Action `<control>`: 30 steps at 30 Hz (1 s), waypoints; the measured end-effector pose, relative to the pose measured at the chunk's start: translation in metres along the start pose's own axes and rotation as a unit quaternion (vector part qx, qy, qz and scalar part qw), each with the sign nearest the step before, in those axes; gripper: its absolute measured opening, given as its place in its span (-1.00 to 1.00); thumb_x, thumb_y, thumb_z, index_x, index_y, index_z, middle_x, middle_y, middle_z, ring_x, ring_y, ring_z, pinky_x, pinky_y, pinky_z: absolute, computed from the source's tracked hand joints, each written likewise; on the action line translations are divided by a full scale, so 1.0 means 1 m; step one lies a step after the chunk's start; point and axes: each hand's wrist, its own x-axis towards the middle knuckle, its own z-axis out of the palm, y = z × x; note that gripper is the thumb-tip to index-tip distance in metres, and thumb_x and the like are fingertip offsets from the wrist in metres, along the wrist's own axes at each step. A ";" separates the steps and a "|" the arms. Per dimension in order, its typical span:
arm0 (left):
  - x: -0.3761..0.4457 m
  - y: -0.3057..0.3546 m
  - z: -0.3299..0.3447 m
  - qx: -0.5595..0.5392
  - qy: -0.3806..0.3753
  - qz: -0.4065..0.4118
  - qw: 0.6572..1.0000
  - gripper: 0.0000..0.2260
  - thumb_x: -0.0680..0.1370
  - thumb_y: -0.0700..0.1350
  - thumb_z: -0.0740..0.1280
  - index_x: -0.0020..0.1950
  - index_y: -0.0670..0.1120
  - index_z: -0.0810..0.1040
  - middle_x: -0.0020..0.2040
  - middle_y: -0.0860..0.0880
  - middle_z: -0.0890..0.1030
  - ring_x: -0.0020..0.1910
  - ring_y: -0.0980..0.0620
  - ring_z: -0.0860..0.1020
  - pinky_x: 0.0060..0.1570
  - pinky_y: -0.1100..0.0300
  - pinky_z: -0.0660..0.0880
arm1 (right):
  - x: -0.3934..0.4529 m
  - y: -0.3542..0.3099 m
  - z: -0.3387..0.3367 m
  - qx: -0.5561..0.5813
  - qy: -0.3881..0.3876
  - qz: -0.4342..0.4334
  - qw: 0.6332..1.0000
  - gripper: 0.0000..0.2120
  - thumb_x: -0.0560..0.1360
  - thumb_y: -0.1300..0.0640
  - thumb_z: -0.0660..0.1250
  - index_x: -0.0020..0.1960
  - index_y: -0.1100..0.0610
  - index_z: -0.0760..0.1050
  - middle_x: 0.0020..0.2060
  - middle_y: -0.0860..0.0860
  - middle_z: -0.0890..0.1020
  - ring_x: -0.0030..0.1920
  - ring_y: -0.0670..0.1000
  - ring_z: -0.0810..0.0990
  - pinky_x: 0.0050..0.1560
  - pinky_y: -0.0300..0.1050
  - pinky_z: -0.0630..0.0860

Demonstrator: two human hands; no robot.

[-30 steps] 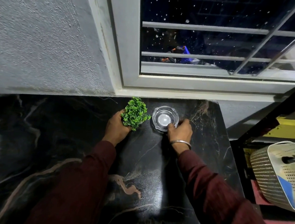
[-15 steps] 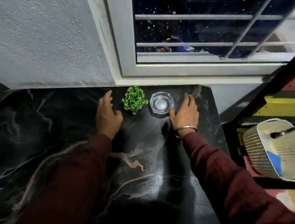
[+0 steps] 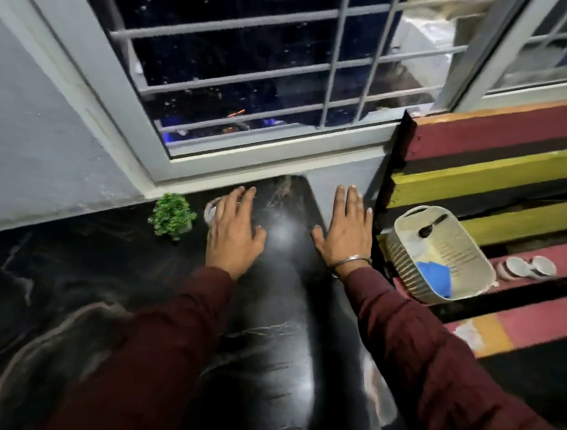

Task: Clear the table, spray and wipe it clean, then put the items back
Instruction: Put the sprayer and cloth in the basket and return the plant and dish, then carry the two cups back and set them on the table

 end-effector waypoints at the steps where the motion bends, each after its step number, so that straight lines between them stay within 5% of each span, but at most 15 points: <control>1: 0.000 0.019 0.007 0.006 -0.006 0.010 1.000 -0.35 0.45 -0.06 0.37 0.53 -0.12 0.32 0.48 -0.17 0.34 0.45 -0.19 0.30 0.46 -0.10 0.24 | -0.001 0.018 -0.007 0.004 -0.002 0.004 1.000 -0.11 0.40 -0.12 0.28 0.55 0.16 -0.08 0.54 0.16 0.04 0.53 0.16 0.02 0.49 0.16 0.03; 13: 0.001 0.265 0.111 -0.005 -0.077 0.033 0.996 -0.41 0.45 -0.11 0.39 0.47 -0.13 0.37 0.47 -0.17 0.32 0.44 -0.20 0.30 0.41 -0.07 0.31 | -0.016 0.274 -0.083 0.032 0.008 0.041 0.999 -0.19 0.39 -0.06 0.32 0.52 0.18 0.08 0.53 0.18 0.07 0.52 0.18 0.09 0.47 0.09 0.14; 27: 0.020 0.408 0.227 -0.076 -0.189 0.167 0.965 -0.52 0.44 -0.11 0.37 0.36 -0.10 0.49 0.45 -0.13 0.36 0.42 -0.14 0.31 0.37 -0.07 0.33 | -0.028 0.439 -0.085 0.095 -0.019 0.227 0.969 -0.33 0.37 0.10 0.36 0.43 0.19 0.23 0.43 0.14 0.27 0.41 0.20 0.29 0.34 0.08 0.35; 30: 0.021 0.438 0.258 -0.064 -0.211 0.205 0.954 -0.58 0.44 -0.12 0.35 0.30 -0.12 0.51 0.41 -0.14 0.40 0.38 -0.15 0.35 0.31 -0.03 0.36 | -0.027 0.478 -0.076 0.103 -0.023 0.259 0.960 -0.36 0.36 0.08 0.38 0.38 0.19 0.29 0.30 0.14 0.37 0.26 0.24 0.41 0.20 0.08 0.43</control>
